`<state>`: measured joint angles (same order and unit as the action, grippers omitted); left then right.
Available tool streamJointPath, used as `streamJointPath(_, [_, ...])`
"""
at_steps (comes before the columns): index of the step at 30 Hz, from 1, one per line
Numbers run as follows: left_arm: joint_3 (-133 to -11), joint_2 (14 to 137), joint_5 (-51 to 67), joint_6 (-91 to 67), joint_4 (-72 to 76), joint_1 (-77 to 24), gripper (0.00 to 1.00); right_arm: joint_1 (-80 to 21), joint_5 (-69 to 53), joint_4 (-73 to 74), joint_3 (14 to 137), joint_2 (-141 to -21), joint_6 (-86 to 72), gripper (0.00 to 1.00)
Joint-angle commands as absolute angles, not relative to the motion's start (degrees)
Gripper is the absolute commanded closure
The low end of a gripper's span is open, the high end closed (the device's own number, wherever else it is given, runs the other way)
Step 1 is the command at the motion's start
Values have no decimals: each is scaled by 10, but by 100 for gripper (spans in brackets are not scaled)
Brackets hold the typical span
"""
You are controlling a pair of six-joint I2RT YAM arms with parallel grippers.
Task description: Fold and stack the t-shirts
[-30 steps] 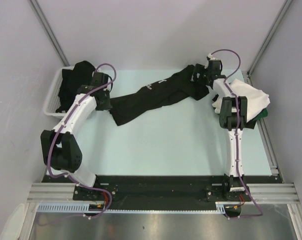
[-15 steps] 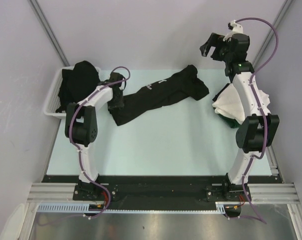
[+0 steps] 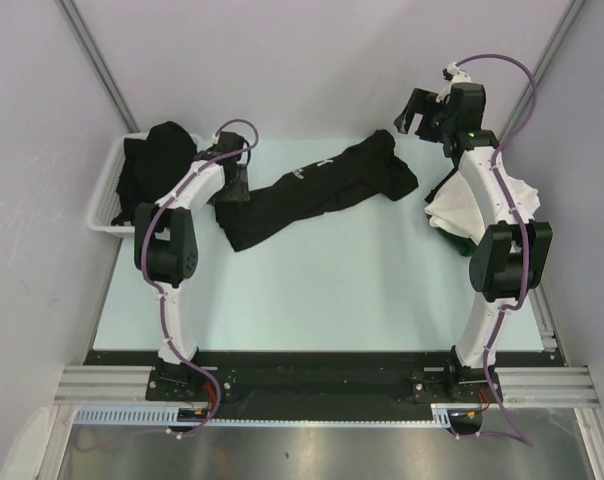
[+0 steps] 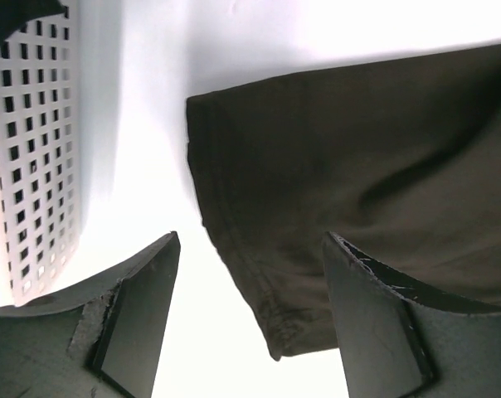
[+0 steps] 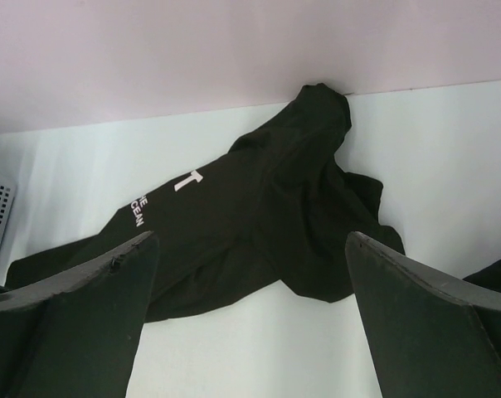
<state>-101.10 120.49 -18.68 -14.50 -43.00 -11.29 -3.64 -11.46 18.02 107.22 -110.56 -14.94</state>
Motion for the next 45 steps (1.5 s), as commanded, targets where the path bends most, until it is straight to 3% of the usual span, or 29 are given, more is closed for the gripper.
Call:
streamJointPath(1, [-1044, 1220, -201, -150, -443, -104, 27, -37, -115, 174, 1085, -1099, -147, 0])
streamJointPath(12, [-1089, 1266, -199, -172, -468, -98, 29, -16, -134, 167, 1057, -1080, -156, 0])
streamJointPath(32, [-1062, 1281, -167, -171, -446, -82, 34, 11, -134, 172, 1030, -1049, -156, 0])
streamJointPath(36, [-1042, 1277, -149, -172, -426, -79, 40, 11, -135, 190, 1041, -1050, -160, 0])
streamJointPath(45, [-1023, 1277, -140, -178, -417, -66, 35, 12, -127, 234, 1086, -1052, -154, 0])
